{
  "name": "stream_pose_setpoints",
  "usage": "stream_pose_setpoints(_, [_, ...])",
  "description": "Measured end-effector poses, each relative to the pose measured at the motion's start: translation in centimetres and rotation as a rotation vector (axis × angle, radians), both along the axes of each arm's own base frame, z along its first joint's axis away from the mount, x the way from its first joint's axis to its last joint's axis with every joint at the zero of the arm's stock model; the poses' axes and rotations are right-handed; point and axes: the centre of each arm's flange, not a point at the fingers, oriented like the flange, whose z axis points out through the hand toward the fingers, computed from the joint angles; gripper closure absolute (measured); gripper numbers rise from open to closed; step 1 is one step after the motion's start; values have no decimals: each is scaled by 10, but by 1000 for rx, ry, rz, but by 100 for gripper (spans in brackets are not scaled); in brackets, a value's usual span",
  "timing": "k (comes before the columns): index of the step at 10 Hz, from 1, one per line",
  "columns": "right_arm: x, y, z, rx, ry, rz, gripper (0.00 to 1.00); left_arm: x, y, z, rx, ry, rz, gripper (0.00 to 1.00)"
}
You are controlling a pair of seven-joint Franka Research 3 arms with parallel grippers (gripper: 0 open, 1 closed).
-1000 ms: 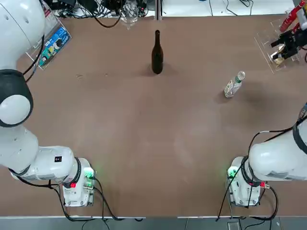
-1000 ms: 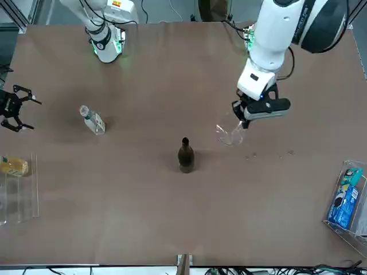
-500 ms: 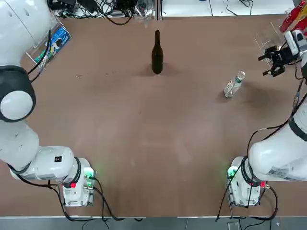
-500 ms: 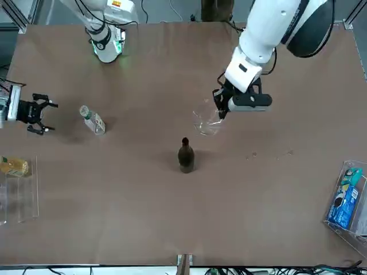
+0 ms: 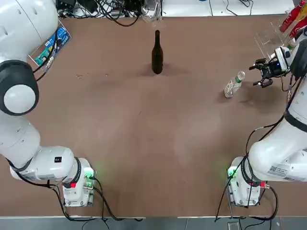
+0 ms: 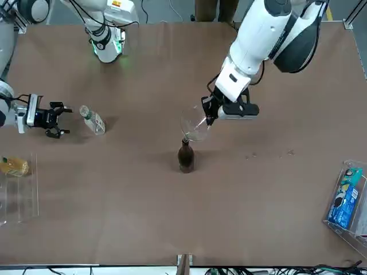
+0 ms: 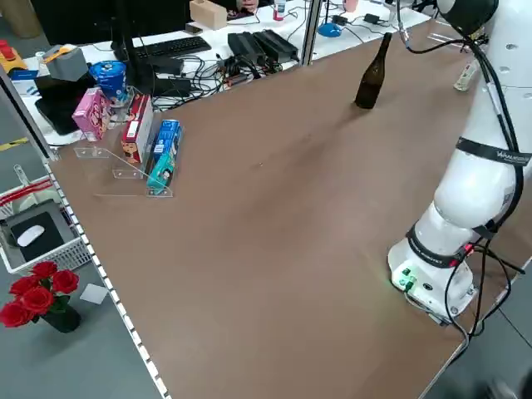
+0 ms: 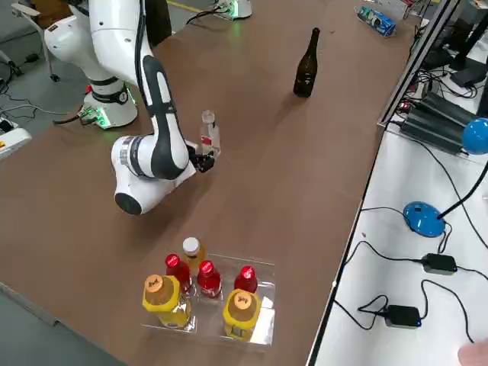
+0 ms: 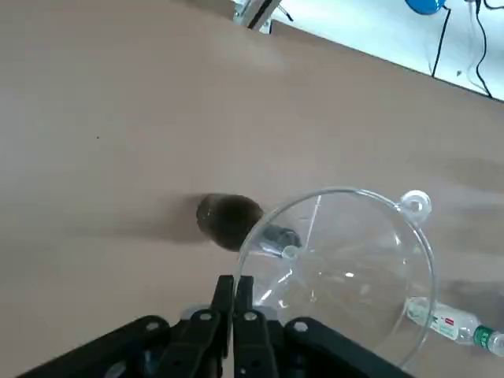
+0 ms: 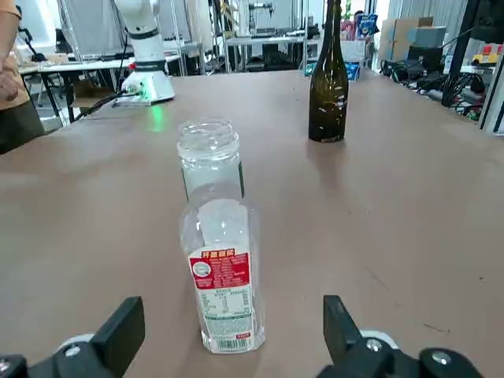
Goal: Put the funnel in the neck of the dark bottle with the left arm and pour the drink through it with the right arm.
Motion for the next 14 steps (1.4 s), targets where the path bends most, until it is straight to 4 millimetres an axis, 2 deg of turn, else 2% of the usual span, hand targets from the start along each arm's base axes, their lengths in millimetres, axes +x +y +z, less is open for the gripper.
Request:
stream_pose_setpoints(3, [-2,5,-17,34,8,-6,0,2,-7,-11,-8,15,-10,96])
stream_pose_setpoints(6, [-3,15,-43,80,18,-23,0,7,-10,-23,-6,11,-15,96])
stream_pose_setpoints(10, [1,21,-49,93,12,-11,0,12,-16,-36,-13,8,-9,96])
stream_pose_setpoints(14, [2,34,-67,122,16,-5,0,11,-18,-42,-3,13,-16,96])
